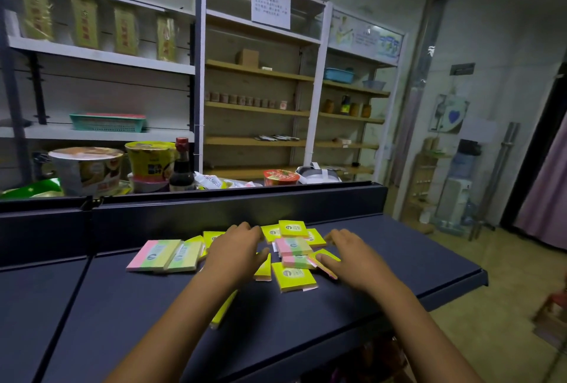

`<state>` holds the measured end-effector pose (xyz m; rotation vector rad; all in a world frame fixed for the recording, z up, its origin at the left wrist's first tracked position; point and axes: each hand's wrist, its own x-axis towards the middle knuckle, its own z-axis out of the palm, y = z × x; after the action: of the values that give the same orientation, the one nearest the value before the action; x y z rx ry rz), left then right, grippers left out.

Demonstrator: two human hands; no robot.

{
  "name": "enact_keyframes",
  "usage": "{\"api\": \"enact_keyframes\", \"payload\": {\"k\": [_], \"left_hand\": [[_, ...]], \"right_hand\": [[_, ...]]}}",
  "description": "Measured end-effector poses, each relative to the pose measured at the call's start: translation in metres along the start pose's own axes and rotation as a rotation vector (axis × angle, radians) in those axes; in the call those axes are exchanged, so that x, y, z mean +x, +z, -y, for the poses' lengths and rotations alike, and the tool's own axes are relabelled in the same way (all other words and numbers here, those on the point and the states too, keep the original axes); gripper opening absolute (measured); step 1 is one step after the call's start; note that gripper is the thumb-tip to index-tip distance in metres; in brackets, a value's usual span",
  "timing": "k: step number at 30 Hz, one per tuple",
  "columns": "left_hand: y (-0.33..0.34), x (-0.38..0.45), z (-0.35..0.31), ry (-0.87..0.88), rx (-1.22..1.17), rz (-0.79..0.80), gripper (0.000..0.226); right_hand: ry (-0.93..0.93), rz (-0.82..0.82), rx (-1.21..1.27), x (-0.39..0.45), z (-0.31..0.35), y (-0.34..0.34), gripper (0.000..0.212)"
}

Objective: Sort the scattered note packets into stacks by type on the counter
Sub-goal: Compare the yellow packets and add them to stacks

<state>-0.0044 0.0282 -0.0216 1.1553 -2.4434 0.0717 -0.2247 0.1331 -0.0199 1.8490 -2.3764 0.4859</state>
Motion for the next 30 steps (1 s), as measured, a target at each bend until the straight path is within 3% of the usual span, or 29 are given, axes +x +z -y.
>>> {"api": "enact_keyframes", "payload": {"k": [9, 20, 30], "left_hand": [[0.034, 0.052, -0.006, -0.053, -0.076, 0.020, 0.033], [0.090, 0.116, -0.033, -0.268, -0.141, 0.066, 0.038], [0.120, 0.140, -0.062, -0.405, -0.083, -0.007, 0.044]], "right_hand": [[-0.011, 0.013, 0.036, 0.048, -0.029, 0.016, 0.048], [-0.143, 0.057, 0.103, 0.128, -0.081, 0.034, 0.042], [-0.207, 0.043, 0.203, 0.163, -0.118, 0.045, 0.042]]}}
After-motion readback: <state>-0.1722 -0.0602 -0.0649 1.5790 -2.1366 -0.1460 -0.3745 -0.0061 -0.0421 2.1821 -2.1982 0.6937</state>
